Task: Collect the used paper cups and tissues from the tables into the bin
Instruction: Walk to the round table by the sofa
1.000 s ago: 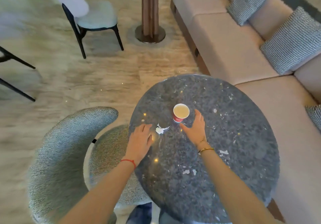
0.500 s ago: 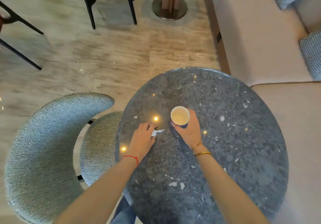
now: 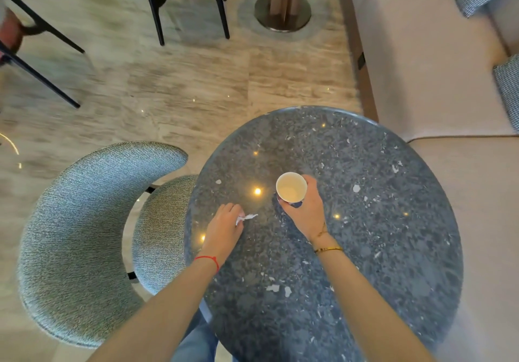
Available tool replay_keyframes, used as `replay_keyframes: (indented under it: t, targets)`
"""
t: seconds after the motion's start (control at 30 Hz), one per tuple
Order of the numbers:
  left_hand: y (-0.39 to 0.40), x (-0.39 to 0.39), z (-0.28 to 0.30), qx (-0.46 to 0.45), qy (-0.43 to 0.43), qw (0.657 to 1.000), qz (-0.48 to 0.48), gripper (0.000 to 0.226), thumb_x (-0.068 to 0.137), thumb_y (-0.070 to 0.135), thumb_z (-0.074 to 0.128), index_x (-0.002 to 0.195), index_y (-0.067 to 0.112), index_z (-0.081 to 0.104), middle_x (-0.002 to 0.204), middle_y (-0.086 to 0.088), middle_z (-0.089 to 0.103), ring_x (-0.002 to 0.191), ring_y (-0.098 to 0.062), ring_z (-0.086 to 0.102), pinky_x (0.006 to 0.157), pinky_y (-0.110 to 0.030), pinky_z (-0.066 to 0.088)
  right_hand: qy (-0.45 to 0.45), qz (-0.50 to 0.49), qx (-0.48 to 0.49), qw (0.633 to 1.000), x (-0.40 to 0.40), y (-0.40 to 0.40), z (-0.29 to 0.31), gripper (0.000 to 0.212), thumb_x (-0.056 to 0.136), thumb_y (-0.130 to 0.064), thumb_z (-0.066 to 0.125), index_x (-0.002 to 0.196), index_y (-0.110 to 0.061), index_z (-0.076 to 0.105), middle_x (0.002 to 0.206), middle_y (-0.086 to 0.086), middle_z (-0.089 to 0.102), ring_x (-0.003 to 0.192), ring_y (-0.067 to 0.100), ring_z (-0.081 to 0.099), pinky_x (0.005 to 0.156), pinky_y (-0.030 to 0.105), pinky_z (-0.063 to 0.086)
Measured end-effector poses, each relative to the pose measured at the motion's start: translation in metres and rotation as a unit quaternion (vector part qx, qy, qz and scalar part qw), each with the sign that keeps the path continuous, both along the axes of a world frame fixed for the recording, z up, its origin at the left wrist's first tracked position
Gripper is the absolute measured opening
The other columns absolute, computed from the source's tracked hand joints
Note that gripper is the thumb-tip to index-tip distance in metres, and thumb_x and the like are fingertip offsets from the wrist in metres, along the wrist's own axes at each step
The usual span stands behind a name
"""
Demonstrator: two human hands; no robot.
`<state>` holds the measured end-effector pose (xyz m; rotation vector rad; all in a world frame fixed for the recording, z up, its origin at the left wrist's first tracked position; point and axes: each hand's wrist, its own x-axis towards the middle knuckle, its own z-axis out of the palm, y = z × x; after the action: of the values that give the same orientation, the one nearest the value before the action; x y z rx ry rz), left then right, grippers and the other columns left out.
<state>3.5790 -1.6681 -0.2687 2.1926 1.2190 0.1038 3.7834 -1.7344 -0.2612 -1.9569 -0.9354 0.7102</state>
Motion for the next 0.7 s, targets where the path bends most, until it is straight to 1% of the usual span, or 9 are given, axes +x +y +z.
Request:
replay_keyframes:
  t: [0.07, 0.17, 0.23, 0.3, 0.43, 0.5, 0.6, 0.63, 0.7]
  targets:
    - [-0.006, -0.01, 0.008, 0.001, -0.009, 1.0, 0.011, 0.007, 0.09, 0.009, 0.06, 0.097, 0.009, 0.061, 0.097, -0.004, 0.059, 0.093, -0.022, 0.052, 0.067, -0.027, 0.04, -0.005, 0.005, 0.016, 1.0, -0.003, -0.01, 0.008, 0.069, 0.069, -0.02, 0.084, 0.124, -0.02, 0.041, 0.121, -0.001, 0.049, 0.109, 0.016, 0.051, 0.078, 0.011, 0.048]
    - [-0.019, -0.031, 0.022, 0.008, -0.008, 0.999, 0.04, 0.008, 0.09, 0.011, 0.059, 0.098, 0.01, 0.061, 0.1, -0.003, 0.059, 0.093, -0.02, 0.053, 0.068, -0.034, 0.048, -0.017, 0.023, 0.027, 0.999, -0.014, -0.026, 0.02, 0.068, 0.07, -0.023, 0.084, 0.122, -0.022, 0.042, 0.12, -0.002, 0.05, 0.109, 0.016, 0.052, 0.08, 0.017, 0.05]
    - [-0.03, -0.049, 0.031, 0.017, -0.012, 0.998, 0.057, 0.007, 0.09, 0.011, 0.059, 0.097, 0.011, 0.061, 0.099, -0.001, 0.058, 0.091, -0.019, 0.054, 0.068, -0.032, 0.048, -0.026, 0.033, 0.022, 0.999, -0.027, -0.036, 0.029, 0.069, 0.068, -0.026, 0.085, 0.12, -0.026, 0.04, 0.119, -0.004, 0.051, 0.106, 0.015, 0.053, 0.078, 0.013, 0.048]
    - [-0.042, -0.071, 0.041, 0.025, -0.021, 0.997, 0.073, 0.005, 0.091, 0.011, 0.059, 0.095, 0.011, 0.062, 0.097, 0.0, 0.057, 0.087, -0.019, 0.055, 0.067, -0.029, 0.047, -0.033, 0.046, 0.025, 0.998, -0.043, -0.046, 0.035, 0.069, 0.067, -0.027, 0.086, 0.12, -0.025, 0.04, 0.118, -0.002, 0.051, 0.106, 0.016, 0.053, 0.077, 0.011, 0.046]
    - [-0.072, -0.127, 0.065, 0.039, -0.054, 0.991, 0.118, 0.012, 0.09, 0.012, 0.062, 0.101, 0.013, 0.066, 0.1, 0.001, 0.061, 0.082, -0.017, 0.058, 0.064, -0.031, 0.05, -0.022, 0.091, 0.038, 0.995, -0.082, -0.063, 0.053, 0.068, 0.067, -0.023, 0.086, 0.117, -0.03, 0.04, 0.116, -0.001, 0.052, 0.107, 0.016, 0.053, 0.076, 0.004, 0.045]
    - [-0.087, -0.158, 0.078, 0.046, -0.065, 0.985, 0.153, 0.013, 0.09, 0.014, 0.062, 0.102, 0.015, 0.067, 0.103, 0.003, 0.062, 0.08, -0.016, 0.06, 0.064, -0.032, 0.052, -0.019, 0.121, 0.046, 0.991, -0.105, -0.068, 0.066, 0.068, 0.068, -0.022, 0.085, 0.119, -0.028, 0.041, 0.118, -0.002, 0.052, 0.108, 0.016, 0.053, 0.078, 0.008, 0.047]
    - [-0.107, -0.207, 0.097, 0.065, -0.074, 0.973, 0.211, 0.013, 0.087, 0.01, 0.066, 0.098, 0.016, 0.068, 0.101, 0.004, 0.063, 0.072, -0.014, 0.061, 0.065, -0.034, 0.054, -0.027, 0.16, 0.051, 0.985, -0.145, -0.071, 0.086, 0.071, 0.069, -0.023, 0.084, 0.125, -0.021, 0.041, 0.121, -0.002, 0.052, 0.109, 0.016, 0.053, 0.087, 0.028, 0.051]
    - [-0.114, -0.225, 0.103, 0.072, -0.078, 0.969, 0.225, 0.014, 0.085, 0.009, 0.067, 0.097, 0.016, 0.069, 0.098, 0.004, 0.064, 0.07, -0.014, 0.061, 0.065, -0.034, 0.053, -0.028, 0.169, 0.051, 0.984, -0.16, -0.071, 0.093, 0.072, 0.07, -0.024, 0.084, 0.127, -0.02, 0.04, 0.122, -0.002, 0.052, 0.11, 0.016, 0.053, 0.088, 0.03, 0.051]
    - [-0.128, -0.261, 0.111, 0.084, -0.087, 0.959, 0.256, 0.015, 0.083, 0.006, 0.069, 0.095, 0.015, 0.07, 0.097, 0.002, 0.065, 0.068, -0.014, 0.061, 0.066, -0.033, 0.054, -0.037, 0.199, 0.062, 0.977, -0.192, -0.068, 0.106, 0.073, 0.07, -0.025, 0.084, 0.128, -0.019, 0.039, 0.122, -0.002, 0.052, 0.109, 0.015, 0.052, 0.087, 0.025, 0.046]
